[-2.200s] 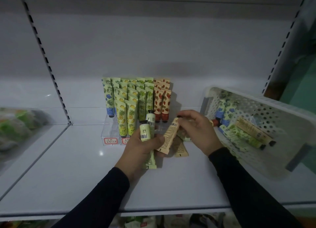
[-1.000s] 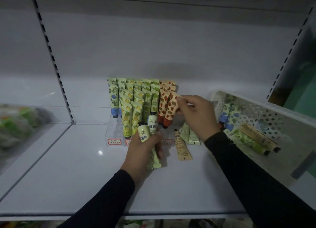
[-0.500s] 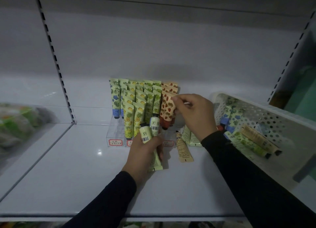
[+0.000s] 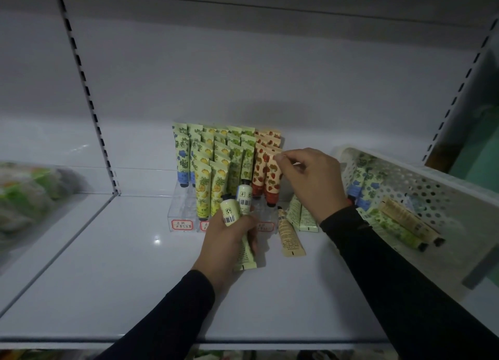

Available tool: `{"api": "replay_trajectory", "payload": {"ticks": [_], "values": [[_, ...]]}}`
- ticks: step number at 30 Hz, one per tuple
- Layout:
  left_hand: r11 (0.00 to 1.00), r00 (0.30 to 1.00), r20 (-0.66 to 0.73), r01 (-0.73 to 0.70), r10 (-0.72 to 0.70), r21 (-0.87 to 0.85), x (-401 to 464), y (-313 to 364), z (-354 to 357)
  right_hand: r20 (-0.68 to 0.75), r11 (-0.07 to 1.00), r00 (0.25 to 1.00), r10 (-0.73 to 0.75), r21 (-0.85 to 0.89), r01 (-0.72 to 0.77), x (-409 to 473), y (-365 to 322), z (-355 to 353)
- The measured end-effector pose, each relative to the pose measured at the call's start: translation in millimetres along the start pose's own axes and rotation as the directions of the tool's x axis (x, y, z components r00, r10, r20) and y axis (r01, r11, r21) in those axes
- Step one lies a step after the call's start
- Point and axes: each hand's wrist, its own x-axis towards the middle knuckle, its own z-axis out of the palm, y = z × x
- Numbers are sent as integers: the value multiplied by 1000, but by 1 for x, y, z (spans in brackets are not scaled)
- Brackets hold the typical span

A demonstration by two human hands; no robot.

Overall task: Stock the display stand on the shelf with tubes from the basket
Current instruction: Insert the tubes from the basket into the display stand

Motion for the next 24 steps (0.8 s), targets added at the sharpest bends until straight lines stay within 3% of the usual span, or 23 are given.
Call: {"api": "replay_trajectory", "payload": {"ticks": [14, 24], "values": [[1000, 1000, 1, 20, -20, -15, 1, -2, -1, -41, 1000, 999, 14, -20, -14, -1, -2, -1], [1000, 1000, -3, 30, -30, -9, 1, -2, -1, -25, 994, 994, -108, -18, 107, -12, 4, 2]]}}
